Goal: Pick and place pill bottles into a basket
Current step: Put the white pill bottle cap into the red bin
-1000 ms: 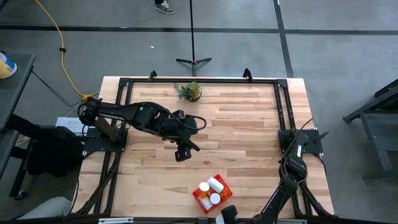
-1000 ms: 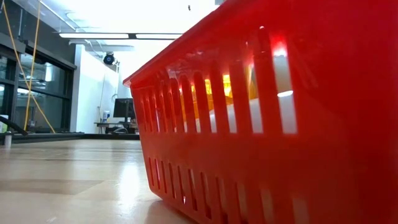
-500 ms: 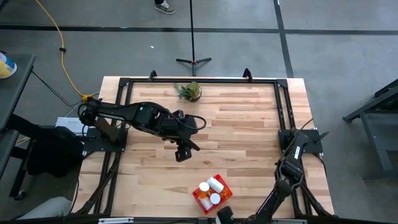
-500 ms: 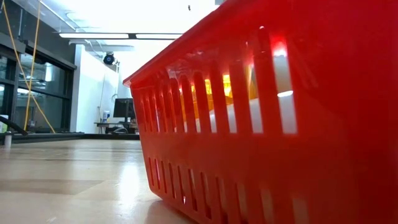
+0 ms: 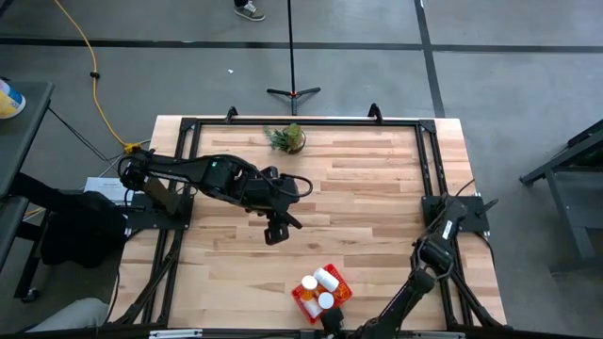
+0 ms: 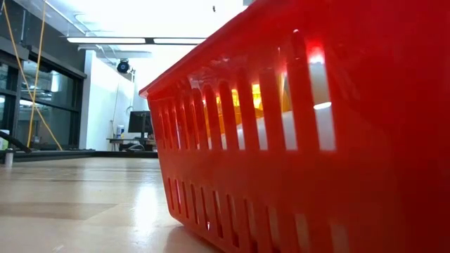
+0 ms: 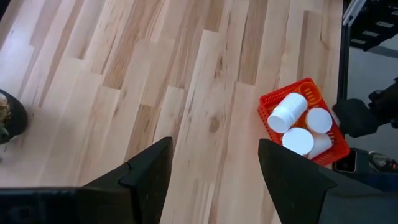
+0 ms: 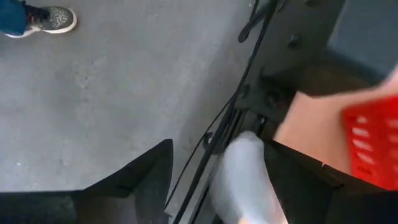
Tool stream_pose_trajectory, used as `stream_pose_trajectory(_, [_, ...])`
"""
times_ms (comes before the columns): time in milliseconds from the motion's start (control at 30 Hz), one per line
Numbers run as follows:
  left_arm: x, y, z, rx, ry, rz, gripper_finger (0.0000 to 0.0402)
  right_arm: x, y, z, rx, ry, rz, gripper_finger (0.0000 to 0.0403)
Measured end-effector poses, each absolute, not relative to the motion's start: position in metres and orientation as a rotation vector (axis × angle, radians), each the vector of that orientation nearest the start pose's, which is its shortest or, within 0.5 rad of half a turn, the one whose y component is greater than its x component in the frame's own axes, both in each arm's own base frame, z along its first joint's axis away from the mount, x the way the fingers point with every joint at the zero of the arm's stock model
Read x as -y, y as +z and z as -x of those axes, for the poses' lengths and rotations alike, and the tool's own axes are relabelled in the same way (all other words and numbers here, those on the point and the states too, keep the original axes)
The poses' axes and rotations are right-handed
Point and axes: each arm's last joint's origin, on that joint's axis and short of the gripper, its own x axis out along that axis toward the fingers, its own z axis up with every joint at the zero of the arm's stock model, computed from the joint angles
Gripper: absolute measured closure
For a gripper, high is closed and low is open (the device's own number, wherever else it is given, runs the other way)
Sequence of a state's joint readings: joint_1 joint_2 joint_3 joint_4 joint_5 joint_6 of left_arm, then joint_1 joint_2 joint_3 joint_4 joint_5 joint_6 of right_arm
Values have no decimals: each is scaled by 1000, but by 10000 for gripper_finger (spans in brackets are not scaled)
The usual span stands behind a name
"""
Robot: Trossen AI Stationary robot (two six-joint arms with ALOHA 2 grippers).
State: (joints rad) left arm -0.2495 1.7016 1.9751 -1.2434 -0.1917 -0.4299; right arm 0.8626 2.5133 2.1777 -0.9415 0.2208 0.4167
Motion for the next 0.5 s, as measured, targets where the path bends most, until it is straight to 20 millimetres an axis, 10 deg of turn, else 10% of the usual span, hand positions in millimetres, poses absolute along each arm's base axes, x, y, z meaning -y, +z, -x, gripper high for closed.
stream_pose_trajectory(500, [75,407,-316,-981,155,167,131,-388,131,-340,-1182,304,311,226])
